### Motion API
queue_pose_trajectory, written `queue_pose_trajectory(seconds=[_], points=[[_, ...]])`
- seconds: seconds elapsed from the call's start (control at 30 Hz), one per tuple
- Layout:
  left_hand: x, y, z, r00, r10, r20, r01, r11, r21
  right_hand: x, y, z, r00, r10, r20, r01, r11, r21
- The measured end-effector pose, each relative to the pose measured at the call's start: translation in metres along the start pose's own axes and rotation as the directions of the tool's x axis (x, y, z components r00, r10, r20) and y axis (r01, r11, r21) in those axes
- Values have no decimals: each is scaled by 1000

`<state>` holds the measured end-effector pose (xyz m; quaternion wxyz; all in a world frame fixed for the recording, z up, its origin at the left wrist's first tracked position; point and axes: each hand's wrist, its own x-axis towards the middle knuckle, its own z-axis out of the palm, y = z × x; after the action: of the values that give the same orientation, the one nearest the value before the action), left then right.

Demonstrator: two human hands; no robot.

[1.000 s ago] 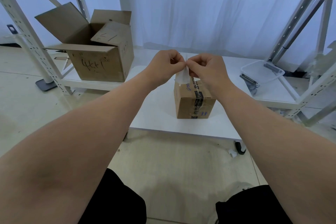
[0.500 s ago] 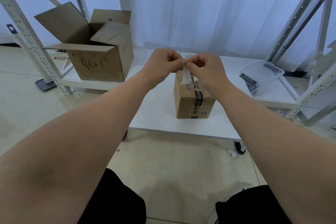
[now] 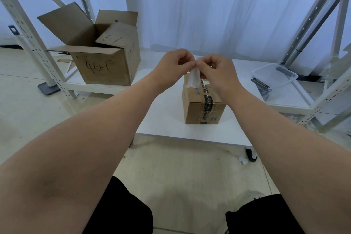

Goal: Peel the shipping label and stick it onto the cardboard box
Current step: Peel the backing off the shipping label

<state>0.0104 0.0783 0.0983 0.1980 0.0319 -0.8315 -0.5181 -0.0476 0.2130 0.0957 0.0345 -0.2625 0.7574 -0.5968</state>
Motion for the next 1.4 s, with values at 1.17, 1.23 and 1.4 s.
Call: queue_pose_trajectory(seconds=[1.17, 1.23, 1.4], points=[[3, -3, -4, 984, -161, -73, 155, 985, -73, 2, 1, 2, 999, 9, -34, -6, 997, 83], [4, -4, -4, 983, -165, -83, 160, 985, -62, 2, 1, 2, 999, 10, -36, -6, 996, 88], [4, -6, -7, 979, -167, -120, 166, 986, -18, 2, 1, 1, 999, 24, -48, -18, 994, 107]])
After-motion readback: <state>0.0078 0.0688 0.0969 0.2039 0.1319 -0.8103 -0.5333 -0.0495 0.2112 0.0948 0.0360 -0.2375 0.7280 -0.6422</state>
